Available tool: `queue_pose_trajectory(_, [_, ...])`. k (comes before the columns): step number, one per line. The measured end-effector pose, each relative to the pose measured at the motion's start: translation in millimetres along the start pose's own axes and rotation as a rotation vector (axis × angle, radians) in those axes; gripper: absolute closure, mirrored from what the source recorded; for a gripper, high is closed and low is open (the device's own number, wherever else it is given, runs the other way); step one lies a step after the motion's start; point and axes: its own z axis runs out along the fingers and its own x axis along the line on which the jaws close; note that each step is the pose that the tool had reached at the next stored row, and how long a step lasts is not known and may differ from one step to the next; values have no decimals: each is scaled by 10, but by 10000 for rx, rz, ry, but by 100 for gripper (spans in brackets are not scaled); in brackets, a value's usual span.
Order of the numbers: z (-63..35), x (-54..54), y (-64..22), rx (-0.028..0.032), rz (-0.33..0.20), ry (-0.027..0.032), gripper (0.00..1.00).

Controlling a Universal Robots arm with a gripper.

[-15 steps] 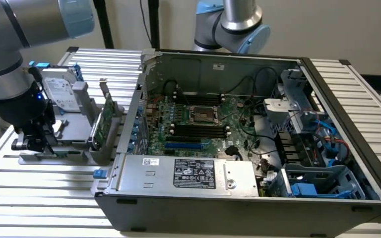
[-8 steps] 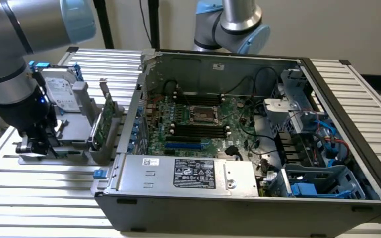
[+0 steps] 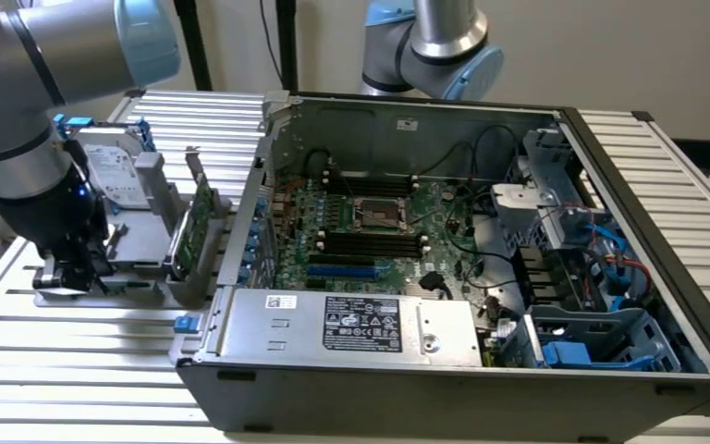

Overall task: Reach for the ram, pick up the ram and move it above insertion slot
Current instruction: 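Pick up the ram and move it above insertion slot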

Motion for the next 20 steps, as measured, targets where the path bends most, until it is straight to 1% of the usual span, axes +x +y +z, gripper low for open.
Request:
queue_pose_trajectory(5, [35,-19,-3,0,152,-3,64])
queue_pose_trajectory(13, [68,-27,-4,1,198,-5,64])
queue_pose_trajectory(14, [73,-28,-4,0,201,-4,66])
queue_pose_trajectory(17, [78,-28,-3,-4,221,-1,84])
queue_pose_trajectory(19, [79,-28,-4,-3,245,-4,84])
queue_pose_trajectory(20, [80,-29,-4,-2,263,-5,87])
